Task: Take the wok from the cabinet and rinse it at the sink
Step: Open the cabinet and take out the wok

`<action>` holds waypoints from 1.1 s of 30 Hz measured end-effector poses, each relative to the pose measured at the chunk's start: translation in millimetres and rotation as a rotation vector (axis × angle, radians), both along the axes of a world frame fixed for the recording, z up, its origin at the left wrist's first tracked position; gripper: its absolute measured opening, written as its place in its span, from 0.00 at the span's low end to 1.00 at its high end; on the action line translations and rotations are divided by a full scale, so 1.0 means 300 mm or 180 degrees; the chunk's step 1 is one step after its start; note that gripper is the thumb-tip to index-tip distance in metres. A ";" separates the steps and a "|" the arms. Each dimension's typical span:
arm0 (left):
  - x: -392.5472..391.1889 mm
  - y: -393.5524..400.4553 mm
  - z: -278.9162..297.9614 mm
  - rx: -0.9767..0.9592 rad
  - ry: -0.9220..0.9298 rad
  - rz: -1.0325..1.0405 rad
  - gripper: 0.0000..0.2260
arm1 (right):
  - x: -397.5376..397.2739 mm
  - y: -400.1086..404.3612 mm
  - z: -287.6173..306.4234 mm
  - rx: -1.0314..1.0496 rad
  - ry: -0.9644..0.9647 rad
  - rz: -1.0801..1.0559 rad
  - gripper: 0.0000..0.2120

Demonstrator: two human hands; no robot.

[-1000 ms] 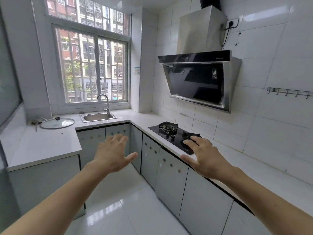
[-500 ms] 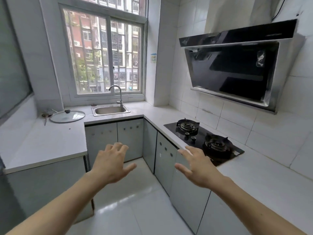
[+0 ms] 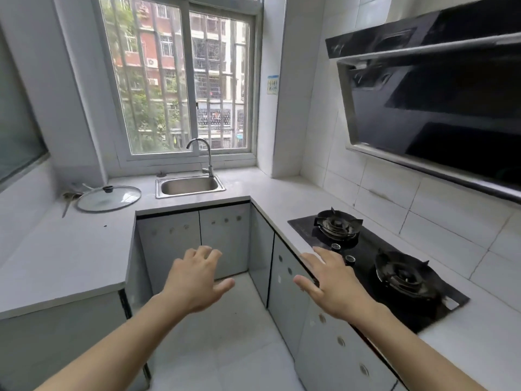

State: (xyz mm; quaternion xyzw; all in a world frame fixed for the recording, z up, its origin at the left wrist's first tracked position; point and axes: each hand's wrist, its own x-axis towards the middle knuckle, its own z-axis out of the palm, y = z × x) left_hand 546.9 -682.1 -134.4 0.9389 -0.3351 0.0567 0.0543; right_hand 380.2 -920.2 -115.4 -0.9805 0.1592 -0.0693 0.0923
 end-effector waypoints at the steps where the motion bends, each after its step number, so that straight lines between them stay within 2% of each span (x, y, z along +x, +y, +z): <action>1: 0.047 -0.021 -0.016 -0.0036 0.0052 -0.0013 0.31 | 0.051 -0.023 -0.002 0.0025 0.0028 -0.0020 0.37; 3: 0.151 -0.055 -0.048 -0.0138 0.0109 -0.0031 0.31 | 0.160 -0.064 -0.016 0.0039 0.0020 -0.0063 0.48; 5: 0.271 -0.088 -0.075 -0.0198 0.0126 -0.0052 0.31 | 0.279 -0.096 -0.038 0.0010 0.0009 -0.0099 0.52; 14: 0.849 -0.230 -0.085 -0.0380 0.0297 -0.0230 0.31 | 0.799 -0.177 -0.019 0.0006 0.0121 -0.0300 0.48; 20: 1.102 -0.330 -0.158 -0.0245 0.0548 -0.0249 0.30 | 1.059 -0.272 -0.070 0.0145 0.0135 -0.0390 0.54; 22: 1.179 -0.378 -0.186 -0.0170 0.0582 -0.0290 0.30 | 1.142 -0.315 -0.103 0.0177 0.0231 -0.0373 0.49; 25: 1.301 -0.468 -0.221 -0.0182 0.0664 -0.0282 0.30 | 1.277 -0.410 -0.165 0.0219 0.0350 -0.0368 0.33; 29: 1.460 -0.635 -0.250 -0.0071 0.0746 -0.0235 0.30 | 1.459 -0.563 -0.240 0.0337 0.0380 -0.0345 0.38; 33: 1.614 -0.809 -0.238 0.0009 0.0772 -0.0205 0.30 | 1.638 -0.721 -0.290 0.0583 0.0369 -0.0344 0.36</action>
